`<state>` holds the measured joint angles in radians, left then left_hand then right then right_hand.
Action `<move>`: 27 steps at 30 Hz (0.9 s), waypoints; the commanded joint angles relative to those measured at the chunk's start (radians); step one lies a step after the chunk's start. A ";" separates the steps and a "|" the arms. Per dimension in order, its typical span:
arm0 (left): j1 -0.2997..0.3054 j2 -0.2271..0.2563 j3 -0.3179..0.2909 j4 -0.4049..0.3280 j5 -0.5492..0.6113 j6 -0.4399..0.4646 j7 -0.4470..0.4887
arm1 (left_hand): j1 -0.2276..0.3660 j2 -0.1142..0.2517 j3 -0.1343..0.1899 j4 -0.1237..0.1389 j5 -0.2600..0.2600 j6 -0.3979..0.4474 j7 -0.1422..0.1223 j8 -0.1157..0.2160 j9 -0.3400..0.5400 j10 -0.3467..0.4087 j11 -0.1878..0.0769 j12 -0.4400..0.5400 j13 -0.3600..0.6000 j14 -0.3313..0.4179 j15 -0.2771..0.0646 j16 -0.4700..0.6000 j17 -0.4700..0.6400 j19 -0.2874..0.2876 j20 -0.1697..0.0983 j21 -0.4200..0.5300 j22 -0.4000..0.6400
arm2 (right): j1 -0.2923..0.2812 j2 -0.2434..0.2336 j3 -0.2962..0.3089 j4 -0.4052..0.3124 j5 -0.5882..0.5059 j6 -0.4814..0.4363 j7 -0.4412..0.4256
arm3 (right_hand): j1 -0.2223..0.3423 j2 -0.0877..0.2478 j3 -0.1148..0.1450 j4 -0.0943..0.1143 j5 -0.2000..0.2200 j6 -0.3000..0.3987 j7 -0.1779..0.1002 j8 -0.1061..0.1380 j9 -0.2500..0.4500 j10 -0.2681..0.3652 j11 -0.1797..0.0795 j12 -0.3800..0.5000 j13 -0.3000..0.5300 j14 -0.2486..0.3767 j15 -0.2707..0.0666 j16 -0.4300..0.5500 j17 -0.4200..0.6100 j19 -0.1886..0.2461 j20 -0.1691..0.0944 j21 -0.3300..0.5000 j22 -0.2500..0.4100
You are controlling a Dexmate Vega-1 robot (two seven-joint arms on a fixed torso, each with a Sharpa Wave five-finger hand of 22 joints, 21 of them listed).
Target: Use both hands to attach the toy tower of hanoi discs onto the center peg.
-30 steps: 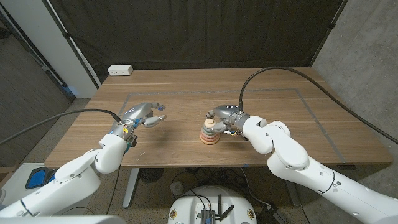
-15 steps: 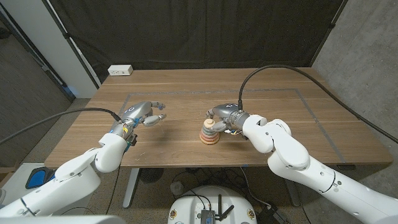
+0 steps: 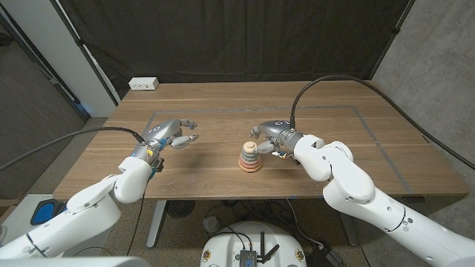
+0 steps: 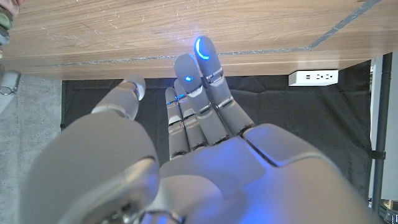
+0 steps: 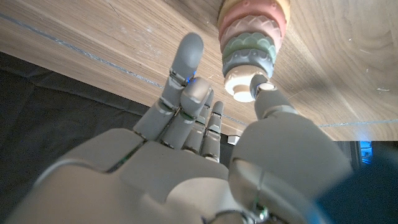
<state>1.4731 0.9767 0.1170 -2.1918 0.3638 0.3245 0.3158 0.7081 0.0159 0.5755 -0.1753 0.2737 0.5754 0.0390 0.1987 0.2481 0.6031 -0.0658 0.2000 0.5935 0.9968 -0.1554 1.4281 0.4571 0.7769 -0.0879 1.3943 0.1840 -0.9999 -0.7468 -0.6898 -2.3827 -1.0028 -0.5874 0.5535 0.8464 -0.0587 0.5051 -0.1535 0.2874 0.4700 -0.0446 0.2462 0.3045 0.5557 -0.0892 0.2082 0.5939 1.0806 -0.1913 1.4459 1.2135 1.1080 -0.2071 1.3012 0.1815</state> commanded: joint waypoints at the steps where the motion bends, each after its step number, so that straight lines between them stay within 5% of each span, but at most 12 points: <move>1: -0.039 0.010 0.033 -0.039 0.005 0.089 -0.033 | -0.006 0.000 0.006 0.002 0.001 -0.023 0.004 -0.008 0.001 -0.028 -0.001 -0.007 0.000 -0.013 -0.062 0.001 0.000 -0.019 -0.093 0.001 0.002 | -0.080 -0.042 0.089 -0.045 0.082 -0.058 -0.100 | 0.008 0.024 0.009 0.000 0.003 0.010 0.000 0.009 0.007 0.009 0.000 0.011 0.005 0.013 -0.026 0.003 0.007 0.004 -0.016 -0.005 0.002; 13: -0.159 -0.023 0.155 -0.033 0.034 0.185 -0.030 | -0.004 -0.001 0.008 0.002 0.002 -0.038 0.008 -0.007 0.000 -0.040 0.001 -0.005 0.000 -0.032 -0.062 -0.007 -0.004 -0.038 -0.085 -0.002 0.002 | -0.198 -0.122 0.231 -0.090 0.219 -0.113 -0.257 | 0.012 0.049 0.020 0.000 0.006 0.062 -0.001 0.037 0.025 0.036 -0.011 0.022 0.017 0.034 -0.026 0.013 0.012 0.014 -0.016 -0.007 0.003; 19: -0.217 -0.096 0.214 0.035 0.017 0.160 0.039 | -0.004 -0.002 0.009 0.002 0.002 -0.040 0.007 -0.004 0.000 -0.051 0.002 -0.006 -0.001 -0.041 -0.062 -0.009 -0.003 -0.047 -0.079 -0.004 0.002 | -0.256 -0.187 0.305 -0.068 0.287 -0.086 -0.378 | 0.014 0.055 0.023 -0.002 0.007 0.053 -0.016 0.034 0.029 0.035 -0.009 0.021 0.020 0.042 -0.025 0.020 0.014 0.015 -0.016 -0.009 0.003; 27: -0.264 -0.071 0.243 0.001 0.008 0.241 -0.009 | -0.005 -0.002 0.010 0.003 0.002 -0.052 0.007 -0.006 -0.001 -0.060 0.002 -0.005 -0.004 -0.059 -0.062 -0.020 -0.010 -0.056 -0.069 -0.006 0.001 | -0.271 -0.170 0.318 -0.014 0.370 -0.073 -0.518 | 0.019 0.060 0.028 -0.005 0.009 0.054 -0.021 0.035 0.032 0.041 -0.017 0.024 0.023 0.048 -0.025 0.025 0.016 0.017 -0.016 -0.010 0.004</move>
<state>1.2898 0.9132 0.2958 -2.1871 0.3815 0.4955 0.3242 0.7082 0.0160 0.5796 -0.1710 0.2737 0.5299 0.0466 0.1936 0.2462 0.5464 -0.0660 0.1956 0.5882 0.9476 -0.1364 1.4120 0.4449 0.7234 -0.0733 1.3904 0.1841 -1.2229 -0.8986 -0.4269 -2.4414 -0.7499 -0.6734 0.2254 0.8599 -0.0112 0.5257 -0.1572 0.2936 0.5216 -0.0573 0.2747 0.3323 0.5887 -0.1006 0.2235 0.6145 1.1174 -0.2091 1.4666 1.2248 1.1190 -0.2107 1.2936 0.1841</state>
